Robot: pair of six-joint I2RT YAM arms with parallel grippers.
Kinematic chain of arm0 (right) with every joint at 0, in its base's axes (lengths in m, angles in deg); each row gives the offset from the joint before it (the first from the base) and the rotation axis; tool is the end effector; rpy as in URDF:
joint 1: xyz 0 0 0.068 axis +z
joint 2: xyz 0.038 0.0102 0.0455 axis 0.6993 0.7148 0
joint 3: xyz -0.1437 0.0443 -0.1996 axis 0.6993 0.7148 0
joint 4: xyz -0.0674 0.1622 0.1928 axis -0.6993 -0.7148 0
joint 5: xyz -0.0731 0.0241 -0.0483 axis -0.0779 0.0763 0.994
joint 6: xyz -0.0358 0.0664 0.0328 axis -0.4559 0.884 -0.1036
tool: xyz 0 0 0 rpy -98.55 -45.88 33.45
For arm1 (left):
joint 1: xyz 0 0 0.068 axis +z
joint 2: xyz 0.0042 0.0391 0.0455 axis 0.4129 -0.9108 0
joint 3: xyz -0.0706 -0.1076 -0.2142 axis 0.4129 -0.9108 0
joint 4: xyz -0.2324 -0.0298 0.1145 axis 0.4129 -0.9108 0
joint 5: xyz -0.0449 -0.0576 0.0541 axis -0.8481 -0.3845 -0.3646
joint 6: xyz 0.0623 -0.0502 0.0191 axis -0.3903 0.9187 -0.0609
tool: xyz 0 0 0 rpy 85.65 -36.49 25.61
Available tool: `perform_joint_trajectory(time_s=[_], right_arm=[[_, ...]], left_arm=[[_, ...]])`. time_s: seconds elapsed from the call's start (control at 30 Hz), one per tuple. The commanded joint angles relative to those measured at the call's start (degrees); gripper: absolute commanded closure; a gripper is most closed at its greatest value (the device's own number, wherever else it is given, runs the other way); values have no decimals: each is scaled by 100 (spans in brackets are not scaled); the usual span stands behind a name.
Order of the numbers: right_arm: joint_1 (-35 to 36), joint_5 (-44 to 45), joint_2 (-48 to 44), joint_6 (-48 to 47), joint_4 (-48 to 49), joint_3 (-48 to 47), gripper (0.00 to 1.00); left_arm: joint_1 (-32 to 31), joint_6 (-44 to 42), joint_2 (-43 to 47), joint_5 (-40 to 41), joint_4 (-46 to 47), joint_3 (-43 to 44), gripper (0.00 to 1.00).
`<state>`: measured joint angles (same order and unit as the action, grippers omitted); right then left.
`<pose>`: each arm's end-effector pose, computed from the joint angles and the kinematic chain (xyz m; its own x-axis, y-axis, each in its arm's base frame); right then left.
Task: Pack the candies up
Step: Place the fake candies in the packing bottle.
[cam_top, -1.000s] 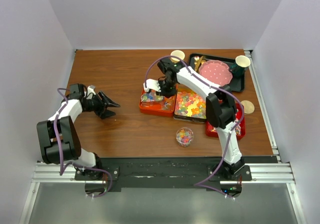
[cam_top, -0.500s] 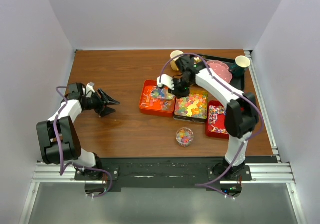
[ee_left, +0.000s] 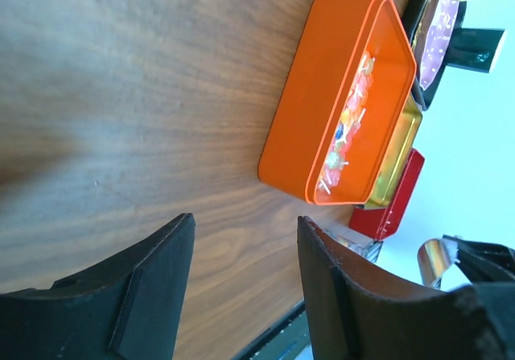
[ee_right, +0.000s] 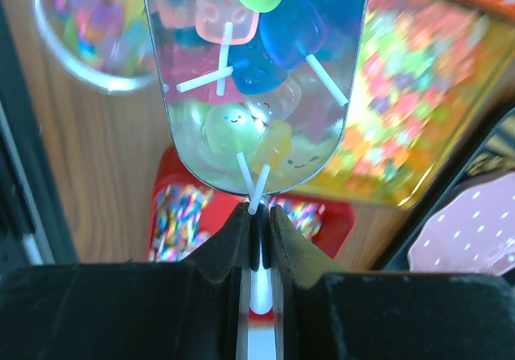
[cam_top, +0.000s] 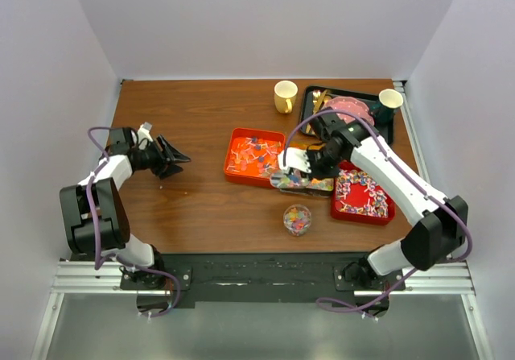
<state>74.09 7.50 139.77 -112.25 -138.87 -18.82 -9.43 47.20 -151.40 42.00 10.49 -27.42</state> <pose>0.2388 0.1516 0.2533 0.1563 -0.9481 -0.2769 -0.9764 -0.1059 -0.1884 0.3100 0.0310 0.1388 -0.7834 -0.6027 -0.1518 -0.2748 0.5550 -0.7851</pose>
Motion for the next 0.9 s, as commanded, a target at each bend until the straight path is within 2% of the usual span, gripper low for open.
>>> perform_joint_trajectory(time_s=[0.0, 0.2, 0.43, 0.87], right_arm=[[25, 809, -352, -541, -777, 181, 100], [271, 1555, -414, -638, -945, 374, 100], [930, 2365, -282, -630, -901, 603, 100], [1107, 2998, -273, -779, -875, 928, 100]], left_arm=[[-72, -523, -142, 152, 186, 413, 42], [-213, -560, -134, 259, 282, 423, 43], [-213, -542, -142, 268, 361, 413, 43], [-204, -331, -213, 171, 484, 414, 43]])
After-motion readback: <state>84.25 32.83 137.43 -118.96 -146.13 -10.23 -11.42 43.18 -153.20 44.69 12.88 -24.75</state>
